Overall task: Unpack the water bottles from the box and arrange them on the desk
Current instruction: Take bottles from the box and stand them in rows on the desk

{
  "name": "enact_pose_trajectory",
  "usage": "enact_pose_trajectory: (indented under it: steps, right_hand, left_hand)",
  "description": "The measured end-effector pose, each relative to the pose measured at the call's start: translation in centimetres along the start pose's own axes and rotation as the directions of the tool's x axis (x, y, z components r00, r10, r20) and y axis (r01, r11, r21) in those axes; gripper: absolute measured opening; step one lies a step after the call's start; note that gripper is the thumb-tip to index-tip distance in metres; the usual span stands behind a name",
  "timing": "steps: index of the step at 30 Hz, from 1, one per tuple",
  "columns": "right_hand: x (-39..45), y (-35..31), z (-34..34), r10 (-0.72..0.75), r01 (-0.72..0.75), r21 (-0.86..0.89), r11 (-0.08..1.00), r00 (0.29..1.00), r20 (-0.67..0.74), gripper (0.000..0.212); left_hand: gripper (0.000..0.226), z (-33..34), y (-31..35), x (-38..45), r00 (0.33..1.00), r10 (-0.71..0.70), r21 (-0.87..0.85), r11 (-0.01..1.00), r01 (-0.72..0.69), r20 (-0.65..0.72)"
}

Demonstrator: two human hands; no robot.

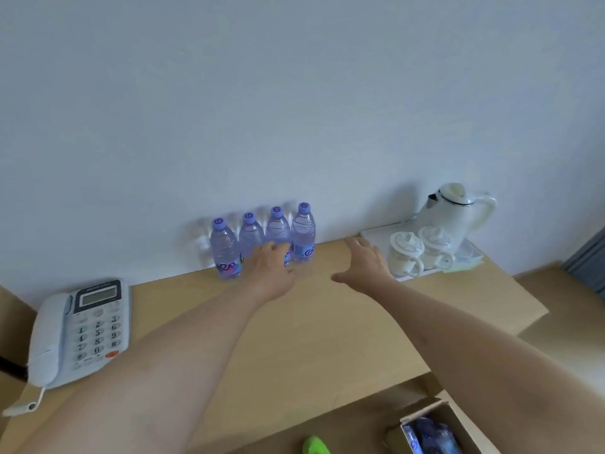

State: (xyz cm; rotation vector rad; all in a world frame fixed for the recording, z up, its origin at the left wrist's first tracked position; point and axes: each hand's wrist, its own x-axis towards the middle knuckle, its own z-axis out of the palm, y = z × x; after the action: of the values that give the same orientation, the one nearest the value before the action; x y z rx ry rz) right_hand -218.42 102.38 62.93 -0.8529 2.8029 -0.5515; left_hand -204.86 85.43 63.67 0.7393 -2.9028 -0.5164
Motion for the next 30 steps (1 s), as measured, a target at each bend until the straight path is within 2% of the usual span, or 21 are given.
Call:
enact_pose_trajectory:
  steps: [4,9,17,23,27,30]
  right_hand:
    - [-5.7,3.6,-2.2,0.088,-0.091,-0.057,0.994,0.994,-0.06,0.091]
    - [-12.5,10.2,-4.4,0.274,-0.281,-0.051,0.958,0.956,-0.107,0.097]
    - [-22.4,22.1,-7.1,0.554,-0.553,0.042,0.832,0.823,-0.129,0.1]
    - [-28.1,32.6,-7.4,0.698,-0.687,0.131,0.715,0.712,-0.072,0.097]
    - [-30.8,40.4,-5.7,0.775,-0.766,0.181,0.616,0.631,0.032,0.101]
    - [-32.4,45.3,-3.2,0.805,-0.81,0.203,0.55,0.579,0.132,0.101]
  left_hand:
    - [0.047,1.1,4.8,-1.4,0.991,0.129,0.009,0.992,-0.13,0.038]
    - [0.054,3.2,12.3,-2.6,0.949,0.302,0.041,0.951,-0.306,0.086]
    - [0.062,9.1,25.9,-4.6,0.824,0.529,0.023,0.839,-0.544,0.2]
    - [0.06,16.4,36.1,-6.4,0.738,0.609,0.025,0.766,-0.642,0.291]
    - [0.058,22.9,41.2,-7.9,0.659,0.634,0.02,0.714,-0.7,0.405]
    - [0.058,28.0,43.6,-8.9,0.611,0.603,0.035,0.696,-0.717,0.513]
